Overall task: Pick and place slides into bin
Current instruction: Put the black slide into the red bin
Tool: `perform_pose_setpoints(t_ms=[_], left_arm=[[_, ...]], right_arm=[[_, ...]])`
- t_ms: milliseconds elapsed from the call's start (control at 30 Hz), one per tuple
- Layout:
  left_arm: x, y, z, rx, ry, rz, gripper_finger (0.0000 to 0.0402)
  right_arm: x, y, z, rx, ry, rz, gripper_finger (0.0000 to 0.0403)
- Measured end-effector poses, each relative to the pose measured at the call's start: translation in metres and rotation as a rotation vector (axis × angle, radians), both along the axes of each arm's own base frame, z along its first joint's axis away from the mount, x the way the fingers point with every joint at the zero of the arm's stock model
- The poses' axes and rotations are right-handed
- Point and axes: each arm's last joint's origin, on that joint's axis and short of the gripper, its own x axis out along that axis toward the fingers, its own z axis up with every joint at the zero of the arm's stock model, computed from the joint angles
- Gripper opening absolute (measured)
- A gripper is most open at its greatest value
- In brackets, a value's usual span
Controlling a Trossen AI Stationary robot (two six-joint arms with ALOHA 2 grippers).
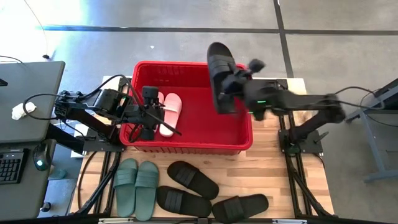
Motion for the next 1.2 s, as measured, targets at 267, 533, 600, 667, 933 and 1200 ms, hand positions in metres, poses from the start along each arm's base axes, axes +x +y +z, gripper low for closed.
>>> perform_pose_setpoints(t_ms=[267,533,600,667,933,1200], left_arm=[[-0.001,0.0,-0.001,0.023,0.036,-0.036,0.0221],[-0.001,0.0,-0.001,0.042,0.053,-0.069,0.0221],[-0.001,0.0,0.0,0.043,0.048,-0.069,0.0221],[0.0,0.0,0.0,0.043,0.041,-0.069,0.0221],[0.001,0.0,0.001,0.044,0.026,-0.071,0.0221],[0.001,0.0,0.001,0.043,0.027,-0.068,0.0221]], right_arm=[[0.071,-0.022,-0.09,0.02,0.26,-0.179,0.0],[0.08,-0.046,-0.167,0.4,0.347,-0.171,0.0],[0.076,-0.057,-0.181,0.411,0.386,-0.263,0.0],[0.076,-0.065,-0.191,0.424,0.405,-0.314,0.0],[0.077,-0.074,-0.24,0.466,0.507,-0.299,0.0],[0.049,-0.062,-0.275,0.481,0.502,-0.228,0.0]])
